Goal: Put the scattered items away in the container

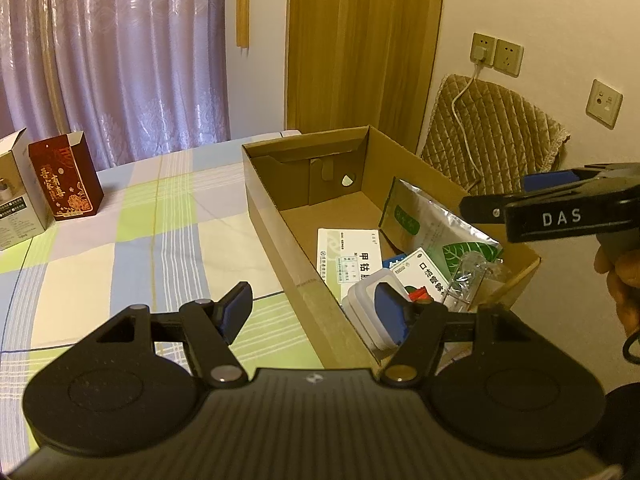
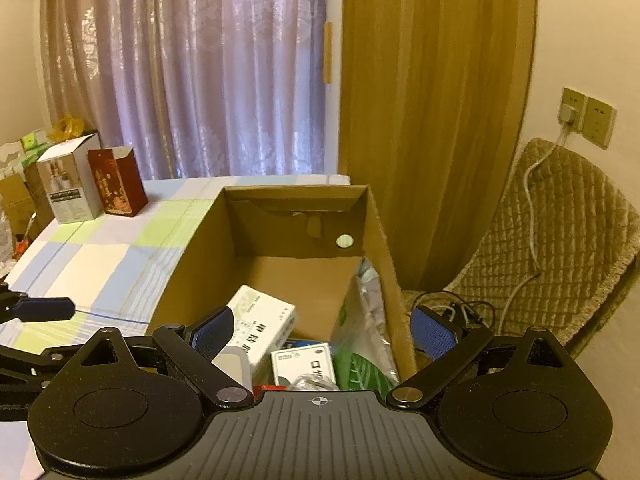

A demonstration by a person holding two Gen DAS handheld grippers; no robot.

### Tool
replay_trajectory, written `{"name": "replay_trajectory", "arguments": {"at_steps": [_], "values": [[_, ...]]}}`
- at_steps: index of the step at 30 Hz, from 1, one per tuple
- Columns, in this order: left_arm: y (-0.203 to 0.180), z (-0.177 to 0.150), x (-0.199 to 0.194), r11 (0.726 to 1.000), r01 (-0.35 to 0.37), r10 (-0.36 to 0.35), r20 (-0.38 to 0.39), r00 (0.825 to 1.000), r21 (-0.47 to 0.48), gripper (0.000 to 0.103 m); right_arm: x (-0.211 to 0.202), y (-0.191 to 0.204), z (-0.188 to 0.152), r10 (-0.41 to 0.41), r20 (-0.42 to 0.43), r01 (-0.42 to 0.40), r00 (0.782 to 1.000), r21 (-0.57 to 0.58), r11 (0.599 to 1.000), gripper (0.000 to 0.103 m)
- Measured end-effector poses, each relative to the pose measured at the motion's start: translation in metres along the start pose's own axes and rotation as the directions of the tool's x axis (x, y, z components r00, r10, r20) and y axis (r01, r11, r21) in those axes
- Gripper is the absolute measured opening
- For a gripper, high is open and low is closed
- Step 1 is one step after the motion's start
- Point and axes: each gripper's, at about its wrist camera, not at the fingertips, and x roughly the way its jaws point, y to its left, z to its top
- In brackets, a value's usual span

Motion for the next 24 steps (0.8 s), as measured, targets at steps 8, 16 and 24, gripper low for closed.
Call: {"name": "replay_trajectory", "arguments": {"at_steps": [8, 16, 24], "values": [[-0.003, -0.008, -0.017, 1.0, -0.004, 0.004, -0.003, 1.0, -0.015, 0.065, -0.021, -0.001, -0.013, 0.007, -0.053, -0.007, 0.999, -0.002, 1.0, 0.1], [-0.008, -0.018, -0.033, 1.0, -0.02, 0.02, -0.028, 0.999, -0.022, 0.066, -0.035, 0.007, -0.031, 0.03, -0.099, -0.03, 0.995, 0.003, 1.0, 0.1], [-0.016, -0.024, -0.054, 0.998, -0.033, 0.031, -0.038, 0.999, -0.048, 0.074, -0.052, 0.014, -0.035, 0.039, -0.125, -0.039, 0.991, -0.001, 0.999, 0.1]]}}
